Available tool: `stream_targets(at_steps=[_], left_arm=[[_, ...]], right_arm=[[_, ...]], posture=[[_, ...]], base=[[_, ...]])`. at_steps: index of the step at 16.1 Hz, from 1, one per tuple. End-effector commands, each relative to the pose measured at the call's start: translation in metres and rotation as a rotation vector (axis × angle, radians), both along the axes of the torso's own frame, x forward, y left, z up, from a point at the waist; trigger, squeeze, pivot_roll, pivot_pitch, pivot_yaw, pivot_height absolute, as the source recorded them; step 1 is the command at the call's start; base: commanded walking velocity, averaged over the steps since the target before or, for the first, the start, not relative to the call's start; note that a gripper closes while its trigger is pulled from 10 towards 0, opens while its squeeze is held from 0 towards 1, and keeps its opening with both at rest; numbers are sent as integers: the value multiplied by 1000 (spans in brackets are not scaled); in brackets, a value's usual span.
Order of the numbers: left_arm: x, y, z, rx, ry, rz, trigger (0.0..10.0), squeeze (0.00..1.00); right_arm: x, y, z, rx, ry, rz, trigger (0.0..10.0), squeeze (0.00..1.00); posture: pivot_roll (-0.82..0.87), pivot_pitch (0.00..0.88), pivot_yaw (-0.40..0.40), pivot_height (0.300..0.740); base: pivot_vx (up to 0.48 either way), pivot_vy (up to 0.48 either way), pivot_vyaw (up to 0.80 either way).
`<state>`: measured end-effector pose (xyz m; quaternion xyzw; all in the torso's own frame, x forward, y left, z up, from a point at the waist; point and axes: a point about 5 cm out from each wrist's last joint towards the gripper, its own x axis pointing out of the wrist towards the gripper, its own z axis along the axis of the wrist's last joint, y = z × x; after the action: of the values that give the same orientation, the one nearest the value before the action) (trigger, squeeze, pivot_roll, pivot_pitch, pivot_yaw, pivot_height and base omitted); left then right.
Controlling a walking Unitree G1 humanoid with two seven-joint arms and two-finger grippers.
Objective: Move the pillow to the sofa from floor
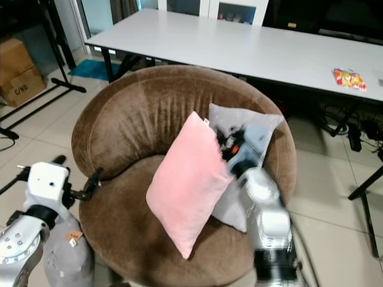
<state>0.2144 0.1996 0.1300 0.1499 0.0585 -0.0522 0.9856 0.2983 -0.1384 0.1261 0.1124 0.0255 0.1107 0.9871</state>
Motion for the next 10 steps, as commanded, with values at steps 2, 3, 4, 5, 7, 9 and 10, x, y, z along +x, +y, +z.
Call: stream_targets(at_steps=[2, 3, 4, 5, 7, 9, 10], left_arm=[[0, -1, 4, 10, -26, 13, 10000, 0], [0, -1, 4, 8, -26, 17, 10000, 0], [0, -1, 3, 5, -25, 18, 10000, 0], [0, -1, 3, 4, -24, 19, 10000, 0], [-1, -1, 2, 3, -25, 24, 10000, 0], [-1, 0, 3, 5, -26, 26, 10000, 0], [-1, 0, 3, 6, -27, 26, 10000, 0]], right_arm=[[-7, 6, 1, -38, 12, 15, 10000, 0], [-8, 7, 1, -36, 22, 12, 10000, 0], [-8, 7, 0, -35, 31, 7, 10000, 0], [-9, 7, 1, -38, 39, 4, 10000, 0], [-13, 10, 0, -65, 64, 15, 10000, 0], [-15, 10, -3, -100, 75, 16, 10000, 0], [-14, 9, -4, -106, 82, 5, 10000, 0]], posture=[[54, 0, -34, 740], [55, 0, -34, 740], [55, 0, -34, 740], [55, 0, -34, 740], [58, 0, -36, 740], [58, 0, -36, 740], [58, 0, -36, 740]], base=[[0, 0, 0], [0, 0, 0], [0, 0, 0], [0, 0, 0], [0, 0, 0], [0, 0, 0], [0, 0, 0]])
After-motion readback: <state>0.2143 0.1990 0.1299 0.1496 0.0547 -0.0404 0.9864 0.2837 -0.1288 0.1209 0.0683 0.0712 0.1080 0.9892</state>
